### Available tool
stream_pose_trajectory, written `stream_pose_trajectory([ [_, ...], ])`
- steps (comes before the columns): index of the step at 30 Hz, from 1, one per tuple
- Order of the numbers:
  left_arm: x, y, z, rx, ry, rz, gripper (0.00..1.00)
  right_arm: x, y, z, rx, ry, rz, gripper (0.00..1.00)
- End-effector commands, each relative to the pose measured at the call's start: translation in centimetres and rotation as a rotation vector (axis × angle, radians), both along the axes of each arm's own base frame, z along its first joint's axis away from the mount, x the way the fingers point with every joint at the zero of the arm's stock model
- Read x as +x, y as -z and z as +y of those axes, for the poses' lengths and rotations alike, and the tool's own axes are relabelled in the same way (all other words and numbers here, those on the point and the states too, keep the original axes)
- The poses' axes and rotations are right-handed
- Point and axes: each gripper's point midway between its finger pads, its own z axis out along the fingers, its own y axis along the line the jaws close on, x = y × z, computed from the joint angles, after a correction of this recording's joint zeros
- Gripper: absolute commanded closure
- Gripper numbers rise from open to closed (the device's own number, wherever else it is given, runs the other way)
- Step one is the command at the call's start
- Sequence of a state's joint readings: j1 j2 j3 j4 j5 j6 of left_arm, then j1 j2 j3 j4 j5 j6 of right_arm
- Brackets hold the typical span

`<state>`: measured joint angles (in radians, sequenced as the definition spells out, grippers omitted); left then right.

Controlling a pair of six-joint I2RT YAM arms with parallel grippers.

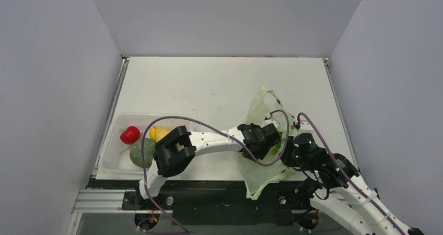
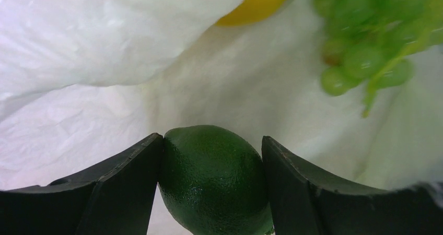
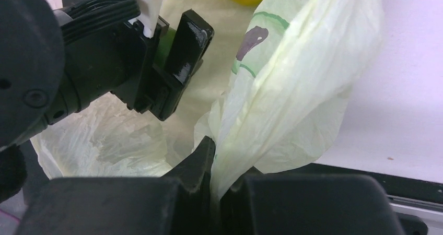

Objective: Take the fake fruits out of the plastic bag
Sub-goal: Take out the fake fruit from the plastic bag.

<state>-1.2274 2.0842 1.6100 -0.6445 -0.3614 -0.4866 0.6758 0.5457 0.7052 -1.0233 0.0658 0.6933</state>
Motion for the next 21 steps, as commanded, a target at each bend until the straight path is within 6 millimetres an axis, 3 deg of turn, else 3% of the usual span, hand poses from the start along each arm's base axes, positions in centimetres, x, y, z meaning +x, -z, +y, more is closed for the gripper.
stream_pose_trajectory([
  [1,0.1,-3.8,-5.4,-0.178,0.094,-0.005,0.81,1.5,-3.4,-0.7,0.003,0.044,-0.122,1.0],
  [4,0.0,-6.0,-7.0,-0.256,0.125,-0.011,0.97,1.7,-4.3,-1.5,-0.009,0.071,-0.154,1.0],
  [9,0.1,-11.0,-8.1,-0.395,0.147,-0.047,1.0,1.9,-4.4,-2.5,-0.035,0.116,-0.176,1.0],
  [10,-0.2,-11.0,-7.8,-0.402,0.149,-0.041,1.0,1.9,-4.4,-2.6,-0.034,0.122,-0.177,1.0],
  [11,-0.2,-12.9,-7.9,-0.453,0.153,-0.058,1.0,1.9,-4.4,-2.7,-0.039,0.126,-0.177,1.0],
  [12,-0.5,-12.6,-7.4,-0.455,0.148,-0.051,1.0,1.9,-4.4,-2.7,-0.041,0.128,-0.176,1.0],
  [13,-0.3,-14.6,-7.3,-0.517,0.139,-0.069,1.0,1.9,-4.3,-2.8,-0.044,0.13,-0.177,1.0],
  [21,-0.4,-20.9,-4.3,-0.804,0.142,-0.042,1.0,2.4,-4.2,-2.5,-0.061,0.127,-0.171,1.0],
])
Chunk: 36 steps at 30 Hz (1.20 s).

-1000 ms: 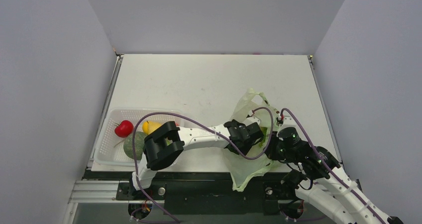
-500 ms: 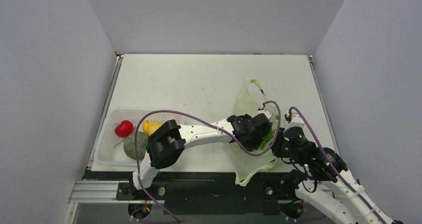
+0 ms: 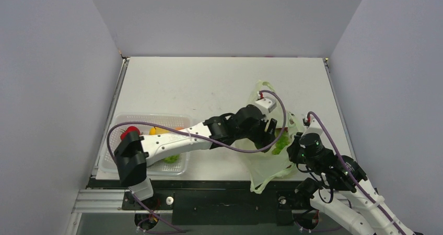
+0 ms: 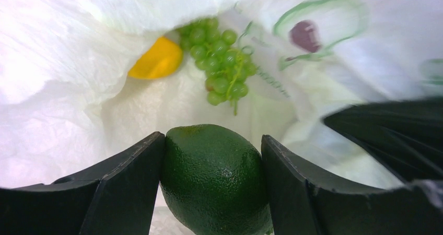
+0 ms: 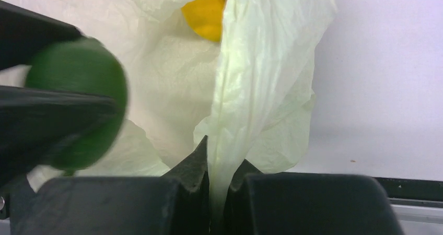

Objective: Take the fake fruits out of the plastic bag
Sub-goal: Take out the fake fruit from the plastic bag, then place the fake fruit in the bin.

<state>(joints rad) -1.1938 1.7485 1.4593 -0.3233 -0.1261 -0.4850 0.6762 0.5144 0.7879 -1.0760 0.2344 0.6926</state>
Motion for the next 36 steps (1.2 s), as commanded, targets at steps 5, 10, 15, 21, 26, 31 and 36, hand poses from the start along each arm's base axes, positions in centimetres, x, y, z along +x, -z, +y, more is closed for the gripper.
stream_pose_trajectory([
  [5,0.7,-9.8,2.6,-0.401,-0.006,-0.033,1.0,1.3,-1.3,0.0,-0.006,0.025,-0.053,1.0],
  [10,3.3,-10.6,8.1,-0.467,-0.141,-0.054,1.0,1.3,-1.1,0.2,-0.013,0.013,-0.04,1.0],
  [15,7.0,-9.4,17.8,-0.384,-0.462,-0.075,1.0,1.2,-1.4,0.1,0.0,0.019,-0.058,1.0],
  [21,8.3,-6.3,31.7,-0.204,-0.946,-0.165,1.0,1.1,-1.6,0.1,0.002,0.01,-0.061,1.0],
  [26,7.4,-3.9,40.8,-0.034,-1.195,-0.192,1.0,1.1,-1.6,0.2,0.005,0.005,-0.061,1.0],
  [31,6.8,-2.2,45.6,0.075,-1.324,-0.168,1.0,1.0,-1.6,0.2,0.011,0.004,-0.066,1.0],
  [36,6.7,-1.3,48.6,0.137,-1.409,-0.16,0.94,1.1,-1.6,0.3,0.009,0.004,-0.061,1.0],
])
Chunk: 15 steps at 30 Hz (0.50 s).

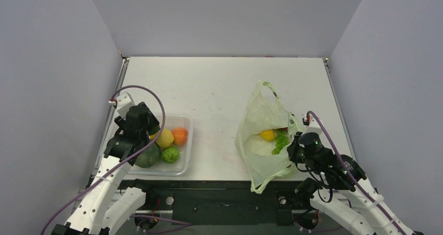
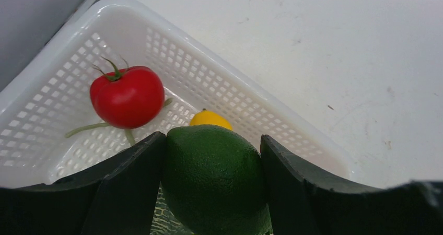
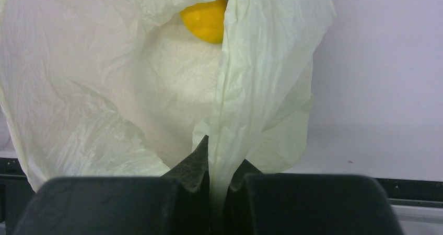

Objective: Take the fake fruits out of the plastic bag
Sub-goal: Place the fake fruit in the bin.

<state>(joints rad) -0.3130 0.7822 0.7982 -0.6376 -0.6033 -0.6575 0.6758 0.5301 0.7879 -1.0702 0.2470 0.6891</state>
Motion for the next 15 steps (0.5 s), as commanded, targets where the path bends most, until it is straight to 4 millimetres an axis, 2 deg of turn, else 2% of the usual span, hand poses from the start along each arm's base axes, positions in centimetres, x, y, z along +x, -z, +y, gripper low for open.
stream_pose_trajectory([
  [1,-0.36,0.42,2.3,0.055,-0.056,0.035,0.91,0.77,-1.68,0.37,0.025,-0.005,-0.061,1.0],
  [4,-0.32,0.87,2.62,0.046,-0.06,0.045,0.69,0.74,-1.78,0.26,0.03,0.0,-0.069,1.0],
  [5,-0.37,0.95,2.65,0.041,-0.06,0.04,0.53,0.72,-1.82,0.24,0.032,0.001,-0.072,1.0],
  [6,-0.41,0.99,2.65,0.035,-0.062,0.034,0.45,0.71,-1.83,0.23,0.034,0.002,-0.073,1.0],
  [7,-0.55,0.97,2.7,0.032,-0.064,0.025,0.32,0.67,-1.79,0.25,0.035,0.0,-0.072,1.0],
  [9,-0.88,0.89,2.96,0.032,-0.077,0.017,0.2,0.63,-1.76,0.3,0.037,-0.002,-0.07,1.0],
  [11,-1.15,0.7,3.15,0.037,-0.083,0.014,0.15,0.67,-1.8,0.3,0.035,-0.002,-0.07,1.0],
  [15,-1.14,0.09,2.88,0.032,-0.063,0.009,0.12,0.74,-1.58,0.47,0.024,-0.01,-0.055,1.0],
])
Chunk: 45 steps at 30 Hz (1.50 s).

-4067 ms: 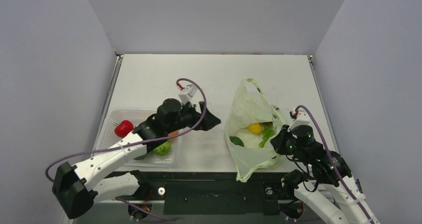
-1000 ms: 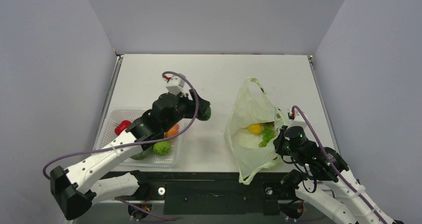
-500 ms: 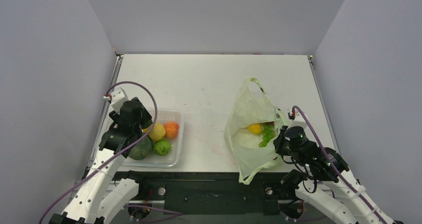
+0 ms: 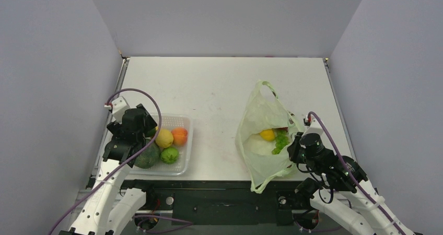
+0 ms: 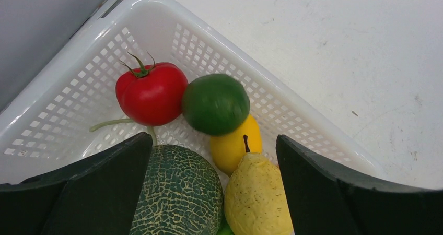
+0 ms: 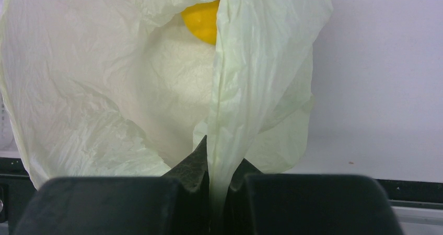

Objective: Take the fake fruits out of the plastic bag
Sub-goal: Place the fake fruit in the bin, then adjust the plastic bag at the center of the board.

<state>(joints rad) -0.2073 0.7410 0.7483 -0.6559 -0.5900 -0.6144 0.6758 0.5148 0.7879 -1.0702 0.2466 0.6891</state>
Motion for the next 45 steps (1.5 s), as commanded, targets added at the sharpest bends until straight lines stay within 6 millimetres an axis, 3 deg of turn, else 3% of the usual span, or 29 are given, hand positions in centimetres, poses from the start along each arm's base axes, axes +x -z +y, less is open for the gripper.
stream_pose_trajectory([
  [1,0.3,-1.8,-0.3,-0.008,0.03,-0.044,0.12,0.8,-1.4,0.5,0.013,-0.01,-0.043,1.0],
  [6,1.2,-3.6,-3.7,-0.097,0.213,-0.117,0.13,0.7,-2.3,0.4,0.042,0.004,-0.069,1.0],
  [11,1.7,-4.7,-9.1,-0.24,0.484,-0.173,0.13,0.9,-5.5,-0.6,0.054,0.032,-0.15,1.0],
  [16,1.5,-8.0,-15.0,-0.445,0.758,-0.296,0.17,1.4,-7.3,-0.9,0.026,0.025,-0.186,1.0],
  [18,0.8,-9.4,-17.4,-0.538,0.88,-0.339,0.18,1.2,-6.4,0.6,0.035,-0.052,-0.142,1.0],
  [21,-0.4,-11.7,-20.5,-0.633,1.055,-0.417,0.2,0.2,-2.5,3.0,0.023,-0.176,0.016,1.0],
  [24,-2.0,-12.6,-23.6,-0.664,1.183,-0.443,0.18,-2.3,1.7,4.7,0.063,-0.273,0.179,1.0],
  [26,-3.4,-13.0,-26.6,-0.668,1.289,-0.45,0.17,-3.7,3.0,5.5,0.11,-0.313,0.232,1.0],
  [27,-4.5,-13.2,-29.1,-0.658,1.369,-0.441,0.16,-4.0,3.2,5.8,0.13,-0.319,0.243,1.0],
  [28,-6.3,-12.1,-31.9,-0.665,1.454,-0.379,0.17,-4.4,3.7,5.9,0.142,-0.327,0.251,1.0],
  [29,-6.4,-12.6,-33.0,-0.628,1.475,-0.4,0.17,-4.5,3.9,5.9,0.149,-0.317,0.259,1.0],
  [30,-7.9,-11.4,-35.5,-0.628,1.538,-0.346,0.17,-4.7,4.3,5.6,0.143,-0.306,0.27,1.0],
  [31,-8.0,-11.7,-36.6,-0.607,1.55,-0.36,0.17,-4.7,4.5,5.5,0.142,-0.287,0.278,1.0],
  [32,-9.1,-10.3,-38.7,-0.608,1.599,-0.314,0.18,-5.0,5.0,5.1,0.125,-0.273,0.306,1.0],
  [33,-9.3,-10.5,-39.7,-0.601,1.616,-0.319,0.19,-4.8,5.3,4.6,0.107,-0.232,0.311,0.95],
  [34,-10.0,-9.0,-41.3,-0.597,1.646,-0.27,0.21,-5.1,5.4,3.9,0.078,-0.204,0.333,0.91],
  [35,-10.1,-9.4,-42.1,-0.592,1.654,-0.279,0.21,-4.8,5.4,3.3,0.058,-0.161,0.328,0.78],
  [36,-10.8,-8.1,-43.5,-0.586,1.68,-0.238,0.22,-4.8,5.0,2.7,0.041,-0.135,0.324,0.69],
  [37,-11.0,-8.7,-44.4,-0.583,1.703,-0.251,0.22,-4.4,4.7,1.9,0.022,-0.092,0.302,0.55],
  [38,-11.9,-7.7,-45.6,-0.578,1.734,-0.219,0.23,-4.4,4.2,1.5,0.02,-0.073,0.288,0.5],
  [39,-12.1,-8.4,-46.3,-0.576,1.749,-0.237,0.23,-4.2,4.0,0.8,0.003,-0.036,0.271,0.42],
  [40,-12.9,-7.5,-47.3,-0.572,1.773,-0.208,0.23,-4.2,4.0,0.3,-0.009,-0.015,0.267,0.39],
  [41,-13.2,-8.0,-47.9,-0.565,1.791,-0.222,0.24,-4.1,4.2,-0.5,-0.038,0.025,0.265,0.34],
  [45,-14.9,-6.9,-49.8,-0.571,1.828,-0.228,0.25,-4.2,6.0,-0.9,-0.069,0.076,0.313,0.32],
])
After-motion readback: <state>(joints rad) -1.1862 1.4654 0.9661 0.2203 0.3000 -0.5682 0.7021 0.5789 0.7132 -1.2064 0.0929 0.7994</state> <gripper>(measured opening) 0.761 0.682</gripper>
